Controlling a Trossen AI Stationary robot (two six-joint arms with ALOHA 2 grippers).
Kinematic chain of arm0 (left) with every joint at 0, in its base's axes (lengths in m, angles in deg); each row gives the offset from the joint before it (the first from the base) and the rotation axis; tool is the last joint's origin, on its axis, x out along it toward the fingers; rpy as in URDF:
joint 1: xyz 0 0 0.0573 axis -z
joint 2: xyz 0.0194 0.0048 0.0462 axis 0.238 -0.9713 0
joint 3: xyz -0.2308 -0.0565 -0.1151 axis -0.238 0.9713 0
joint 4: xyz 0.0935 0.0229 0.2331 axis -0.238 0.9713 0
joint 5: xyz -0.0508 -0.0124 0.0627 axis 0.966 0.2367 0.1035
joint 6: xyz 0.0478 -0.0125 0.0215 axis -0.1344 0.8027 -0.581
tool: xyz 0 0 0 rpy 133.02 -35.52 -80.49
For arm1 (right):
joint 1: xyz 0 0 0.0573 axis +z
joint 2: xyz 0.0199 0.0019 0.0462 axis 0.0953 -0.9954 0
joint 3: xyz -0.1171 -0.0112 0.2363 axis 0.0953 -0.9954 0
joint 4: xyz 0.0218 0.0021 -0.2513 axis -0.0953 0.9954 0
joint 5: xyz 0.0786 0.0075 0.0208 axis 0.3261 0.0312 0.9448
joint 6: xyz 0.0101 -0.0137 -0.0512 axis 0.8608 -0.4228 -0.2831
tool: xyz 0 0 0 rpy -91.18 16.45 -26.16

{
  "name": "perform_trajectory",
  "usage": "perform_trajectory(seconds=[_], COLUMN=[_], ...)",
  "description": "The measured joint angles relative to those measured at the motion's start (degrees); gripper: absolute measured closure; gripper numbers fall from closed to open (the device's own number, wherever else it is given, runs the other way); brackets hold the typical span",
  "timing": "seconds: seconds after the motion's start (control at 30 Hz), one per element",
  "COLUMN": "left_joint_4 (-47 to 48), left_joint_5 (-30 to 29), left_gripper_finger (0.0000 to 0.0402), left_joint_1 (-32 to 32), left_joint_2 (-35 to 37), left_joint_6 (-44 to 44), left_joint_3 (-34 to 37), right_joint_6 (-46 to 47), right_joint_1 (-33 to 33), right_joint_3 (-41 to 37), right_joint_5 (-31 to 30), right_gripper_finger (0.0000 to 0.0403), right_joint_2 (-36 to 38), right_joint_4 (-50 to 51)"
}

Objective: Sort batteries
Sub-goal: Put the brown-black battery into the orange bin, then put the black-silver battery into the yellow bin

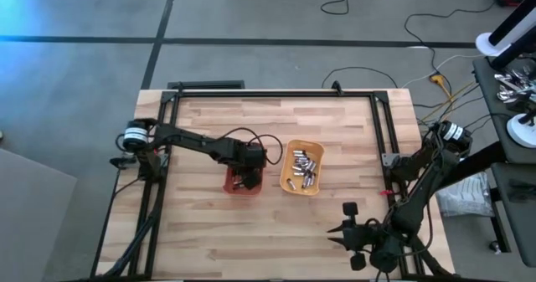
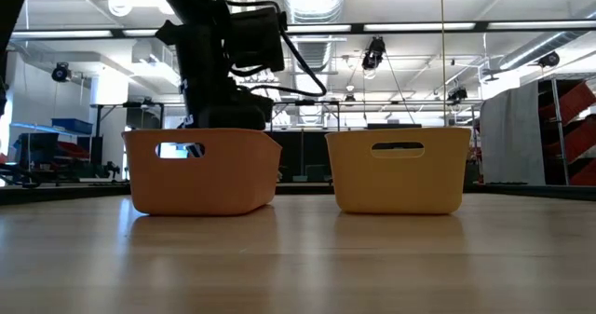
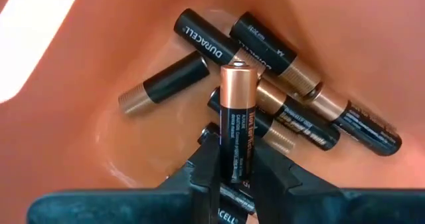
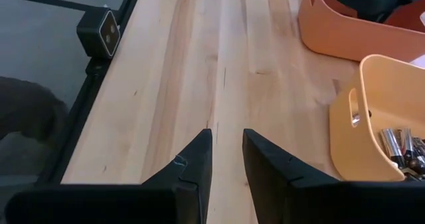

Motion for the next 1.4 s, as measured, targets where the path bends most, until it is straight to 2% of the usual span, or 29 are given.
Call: perform_trajectory(seconds=[0.47, 0.9, 1.03, 1.17, 1.23, 1.33, 1.4], left_joint_4=[0.59, 1.29, 0.54, -5.01, -12.40, -27.72, -37.32], left_joint_5=[0.17, -0.29, -8.85, -24.30, -33.76, -45.25, -49.60], left_gripper_finger=[0.0347, 0.0227, 0.0213, 0.0212, 0.0212, 0.0212, 0.0212], left_joint_1=[1.21, 4.58, 9.57, 18.25, 23.35, 30.41, 33.66], left_joint_2=[-0.35, 4.33, 6.57, 7.00, 6.64, 5.19, 3.86], left_joint_6=[3.16, 5.07, 5.79, 5.75, 4.51, -2.24, -9.05], left_joint_3=[0.11, 0.09, -3.69, -7.77, -8.11, -6.61, -5.41], right_joint_6=[2.72, 2.36, 1.92, 1.40, 1.42, 2.36, 8.20], right_joint_1=[-0.11, -0.11, -0.22, -0.56, -0.98, -1.47, -1.69], right_joint_3=[0.02, 1.08, 1.88, 2.79, 3.02, 3.48, 4.68], right_joint_5=[0.02, 0.07, 0.04, -1.91, -2.97, -2.08, 5.13], right_gripper_finger=[0.0296, 0.0270, 0.0266, 0.0268, 0.0272, 0.0276, 0.0278], right_joint_2=[0.00, 0.00, 0.00, 0.00, 0.00, 0.00, 0.39], right_joint_4=[-0.16, -0.10, -0.18, -0.24, -0.21, 0.49, 5.48])
